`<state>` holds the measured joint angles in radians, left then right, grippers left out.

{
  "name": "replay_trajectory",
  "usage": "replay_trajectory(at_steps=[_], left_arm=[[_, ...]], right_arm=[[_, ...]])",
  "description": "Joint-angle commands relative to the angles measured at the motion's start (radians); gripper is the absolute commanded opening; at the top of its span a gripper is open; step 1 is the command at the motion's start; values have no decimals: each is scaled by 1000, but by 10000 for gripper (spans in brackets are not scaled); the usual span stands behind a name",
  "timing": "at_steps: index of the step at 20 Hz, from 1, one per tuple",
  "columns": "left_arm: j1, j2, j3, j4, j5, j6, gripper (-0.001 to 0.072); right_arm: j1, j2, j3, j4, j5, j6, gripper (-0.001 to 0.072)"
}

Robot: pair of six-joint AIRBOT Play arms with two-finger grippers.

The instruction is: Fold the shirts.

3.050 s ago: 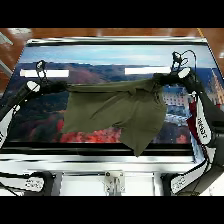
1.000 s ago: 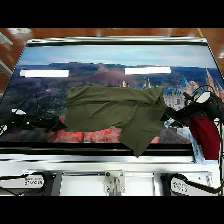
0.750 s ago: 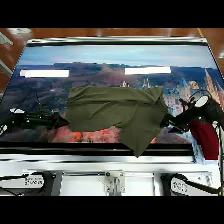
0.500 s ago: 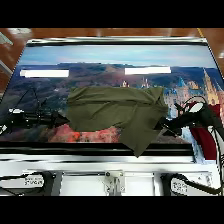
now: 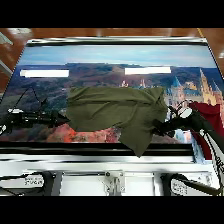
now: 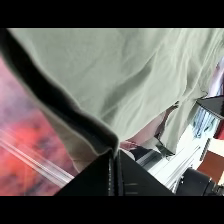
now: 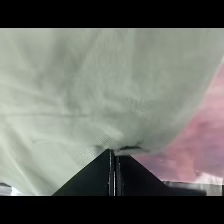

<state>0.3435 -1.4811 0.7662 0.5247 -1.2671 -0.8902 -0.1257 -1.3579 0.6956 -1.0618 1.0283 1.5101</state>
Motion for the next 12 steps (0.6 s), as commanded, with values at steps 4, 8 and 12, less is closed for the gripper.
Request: replay_trajectory(at_steps=[4, 8, 12], left_arm=[[1, 73, 76, -1, 3, 34, 38], [0, 145, 179, -1, 64, 24, 38], [-27, 144, 252, -2, 170, -10, 38]], right_arm=[[4, 159, 65, 85, -9, -86, 69], [9, 233, 183, 101, -42, -74, 69], [9, 207, 262, 111, -170, -76, 68]])
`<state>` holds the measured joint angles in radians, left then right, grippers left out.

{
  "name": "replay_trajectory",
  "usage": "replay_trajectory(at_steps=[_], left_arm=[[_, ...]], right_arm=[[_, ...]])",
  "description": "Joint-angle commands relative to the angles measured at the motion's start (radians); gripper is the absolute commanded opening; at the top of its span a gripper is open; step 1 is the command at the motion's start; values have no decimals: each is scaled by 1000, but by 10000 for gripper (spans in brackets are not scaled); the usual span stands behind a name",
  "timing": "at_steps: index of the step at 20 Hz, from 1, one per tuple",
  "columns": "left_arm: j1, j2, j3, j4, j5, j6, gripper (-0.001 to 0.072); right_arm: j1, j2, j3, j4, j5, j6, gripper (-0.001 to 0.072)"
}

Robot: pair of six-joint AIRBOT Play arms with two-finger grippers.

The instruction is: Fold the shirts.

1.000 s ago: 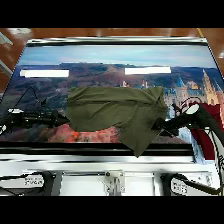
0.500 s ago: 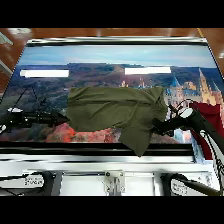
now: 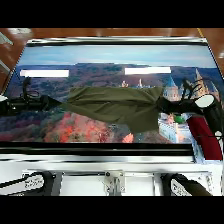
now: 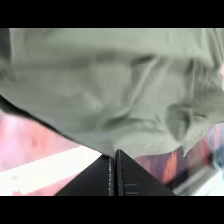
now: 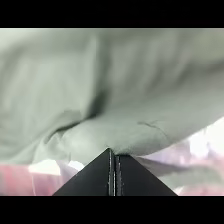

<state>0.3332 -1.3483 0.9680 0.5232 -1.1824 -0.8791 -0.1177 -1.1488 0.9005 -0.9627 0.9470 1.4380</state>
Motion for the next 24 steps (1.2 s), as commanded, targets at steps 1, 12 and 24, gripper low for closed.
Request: replay_trajectory(at_steps=[1, 12, 24], left_arm=[[-31, 8, 59, 0, 130, -34, 38], [-122, -186, 196, 0, 378, -117, 39], [-146, -313, 354, 0, 264, -141, 720]], right_arm=[[1, -22, 78, 19, -124, -3, 68], [0, -412, 444, 38, -267, 0, 68], [-40, -529, 477, -93, -201, -75, 694]])
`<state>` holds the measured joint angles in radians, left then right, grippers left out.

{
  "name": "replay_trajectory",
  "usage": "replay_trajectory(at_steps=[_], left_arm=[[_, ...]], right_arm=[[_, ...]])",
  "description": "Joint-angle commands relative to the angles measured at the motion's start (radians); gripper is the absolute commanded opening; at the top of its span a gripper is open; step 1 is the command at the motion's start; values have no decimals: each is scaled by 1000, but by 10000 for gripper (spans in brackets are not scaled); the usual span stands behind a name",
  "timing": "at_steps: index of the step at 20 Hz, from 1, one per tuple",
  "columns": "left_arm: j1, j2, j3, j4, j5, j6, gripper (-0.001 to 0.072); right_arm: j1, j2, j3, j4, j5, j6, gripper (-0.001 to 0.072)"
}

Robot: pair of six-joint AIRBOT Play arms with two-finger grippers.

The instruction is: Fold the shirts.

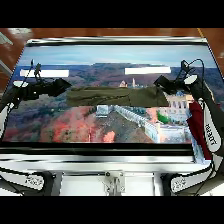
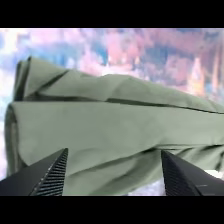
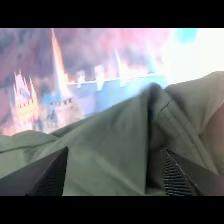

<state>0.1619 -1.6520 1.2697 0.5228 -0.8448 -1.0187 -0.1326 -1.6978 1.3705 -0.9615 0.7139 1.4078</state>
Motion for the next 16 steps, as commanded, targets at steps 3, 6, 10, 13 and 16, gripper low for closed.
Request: replay_trajectory(at_steps=[3, 6, 10, 13, 16], left_arm=[[82, -7, 130, 0, -216, -44, 720], [95, -5, 165, 2, -344, -53, 720], [70, -3, 165, 4, -399, -69, 710], [47, -3, 165, 4, -398, -67, 641], [27, -3, 165, 3, -398, -68, 593]], right_arm=[[-106, 57, 7, -304, 209, 39, 677], [-184, 9, 6, -245, 395, 69, 679], [-175, -73, 6, -69, 359, 46, 679], [-137, -111, 7, 31, 245, 46, 679], [-91, -154, 7, 74, 211, 56, 678]])
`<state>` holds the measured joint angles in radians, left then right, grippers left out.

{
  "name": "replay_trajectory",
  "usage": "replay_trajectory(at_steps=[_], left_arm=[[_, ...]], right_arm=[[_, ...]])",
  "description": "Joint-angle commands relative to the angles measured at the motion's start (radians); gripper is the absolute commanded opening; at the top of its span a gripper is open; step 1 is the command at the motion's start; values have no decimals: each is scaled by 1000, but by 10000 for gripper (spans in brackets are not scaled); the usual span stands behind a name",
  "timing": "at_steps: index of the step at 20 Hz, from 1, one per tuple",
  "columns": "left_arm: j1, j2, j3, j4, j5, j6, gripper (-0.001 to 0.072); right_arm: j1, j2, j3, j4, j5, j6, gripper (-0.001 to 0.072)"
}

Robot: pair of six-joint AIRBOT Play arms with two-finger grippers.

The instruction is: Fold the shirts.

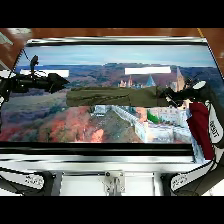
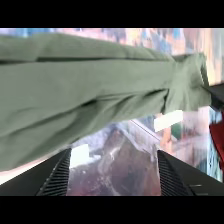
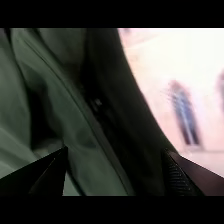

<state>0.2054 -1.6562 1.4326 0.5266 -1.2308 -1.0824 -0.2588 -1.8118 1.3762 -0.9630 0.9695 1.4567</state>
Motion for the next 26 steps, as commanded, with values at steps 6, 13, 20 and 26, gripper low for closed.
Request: replay_trajectory(at_steps=[6, 13, 20, 26], left_arm=[[-48, 0, 2, -1, -11, -4, 537], [-142, -3, 2, -1, 111, -5, 122], [-379, -18, 2, -5, 373, -9, 41], [-576, -63, 2, -13, 506, -85, 42]], right_arm=[[87, -66, 1, 102, -64, 5, 70], [86, 180, 1, 71, 4, -32, 69], [86, 404, 1, 11, 164, -13, 69], [86, 517, 1, 11, 238, 1, 69]])
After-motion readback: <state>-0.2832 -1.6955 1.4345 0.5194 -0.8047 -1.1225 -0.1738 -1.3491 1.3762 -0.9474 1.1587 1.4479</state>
